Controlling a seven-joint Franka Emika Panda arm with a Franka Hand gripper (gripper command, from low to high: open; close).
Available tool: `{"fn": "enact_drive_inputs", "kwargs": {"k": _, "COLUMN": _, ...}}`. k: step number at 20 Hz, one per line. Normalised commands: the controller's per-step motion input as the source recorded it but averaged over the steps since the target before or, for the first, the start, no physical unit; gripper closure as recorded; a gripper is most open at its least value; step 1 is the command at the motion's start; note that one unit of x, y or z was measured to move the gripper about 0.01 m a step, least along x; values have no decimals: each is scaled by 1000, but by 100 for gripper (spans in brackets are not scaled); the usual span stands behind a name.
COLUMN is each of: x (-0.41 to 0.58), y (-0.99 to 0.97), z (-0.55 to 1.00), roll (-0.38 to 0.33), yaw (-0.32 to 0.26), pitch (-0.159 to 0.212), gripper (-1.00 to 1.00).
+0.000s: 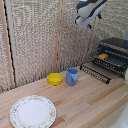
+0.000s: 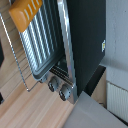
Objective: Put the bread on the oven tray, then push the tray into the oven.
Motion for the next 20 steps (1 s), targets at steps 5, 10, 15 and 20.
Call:
{"fn": "enact_drive_inputs", "kwargs": {"k": 5, "x": -3, "y": 243, "z": -643, "roll": -122, "yaw": 230, "pitch": 191, "gripper": -100}}
{"fn": "enact_drive_inputs", "kwargs": {"k": 10, "x": -262, "y": 114, "z": -560, "roll": -152, "yaw": 197, "pitch": 99, "gripper": -100}}
{"fn": "enact_drive_inputs", "kwargs": {"k": 15, "x": -657, "y": -55, "z": -396, "roll": -196, "yaw": 90, "pitch": 0, "gripper": -100}}
{"fn": "enact_drive_inputs", "kwargs": {"k": 20, "x": -687, "y": -195, "z": -299, "roll": -318, "yaw": 47, "pitch": 28, "gripper": -100}}
